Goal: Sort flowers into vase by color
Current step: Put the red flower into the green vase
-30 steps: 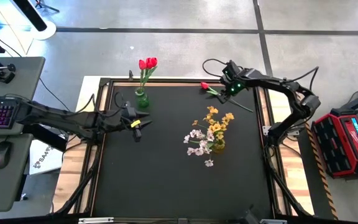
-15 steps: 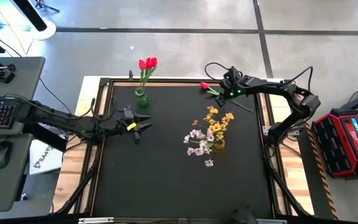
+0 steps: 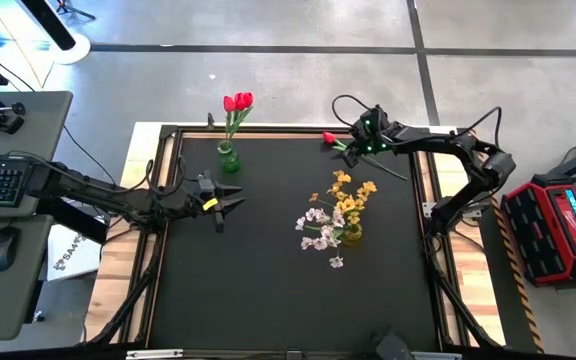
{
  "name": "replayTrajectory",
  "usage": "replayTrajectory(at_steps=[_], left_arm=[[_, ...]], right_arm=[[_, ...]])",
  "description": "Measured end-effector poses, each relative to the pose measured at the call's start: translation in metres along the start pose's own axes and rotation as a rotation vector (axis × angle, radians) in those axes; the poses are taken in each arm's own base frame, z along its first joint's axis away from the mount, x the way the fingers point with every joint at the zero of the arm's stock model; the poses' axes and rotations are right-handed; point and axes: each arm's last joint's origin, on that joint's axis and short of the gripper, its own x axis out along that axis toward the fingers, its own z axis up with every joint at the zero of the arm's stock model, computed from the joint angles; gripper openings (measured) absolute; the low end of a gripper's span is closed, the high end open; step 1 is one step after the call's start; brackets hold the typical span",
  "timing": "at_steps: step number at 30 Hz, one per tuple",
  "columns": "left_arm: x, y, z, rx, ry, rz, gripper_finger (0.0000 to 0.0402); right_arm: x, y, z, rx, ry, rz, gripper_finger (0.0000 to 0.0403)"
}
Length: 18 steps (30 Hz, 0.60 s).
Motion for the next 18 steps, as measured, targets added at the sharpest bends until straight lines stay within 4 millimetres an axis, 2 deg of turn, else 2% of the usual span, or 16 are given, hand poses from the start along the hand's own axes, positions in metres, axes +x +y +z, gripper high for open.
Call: replayTrajectory(at_steps=[6,18], left_arm=[[0.0,0.0,-0.0001,0.001,0.001,0.0,0.0156],[0.0,0.0,-0.0001,0.002,0.001,0.0,0.0156]], right_arm=[[0.0,0.0024,0.0,-0.082,-0.005,0.081,0.0249],[0.0,0.0029,0.0,-0.143,-0.009,0.097,0.0232]])
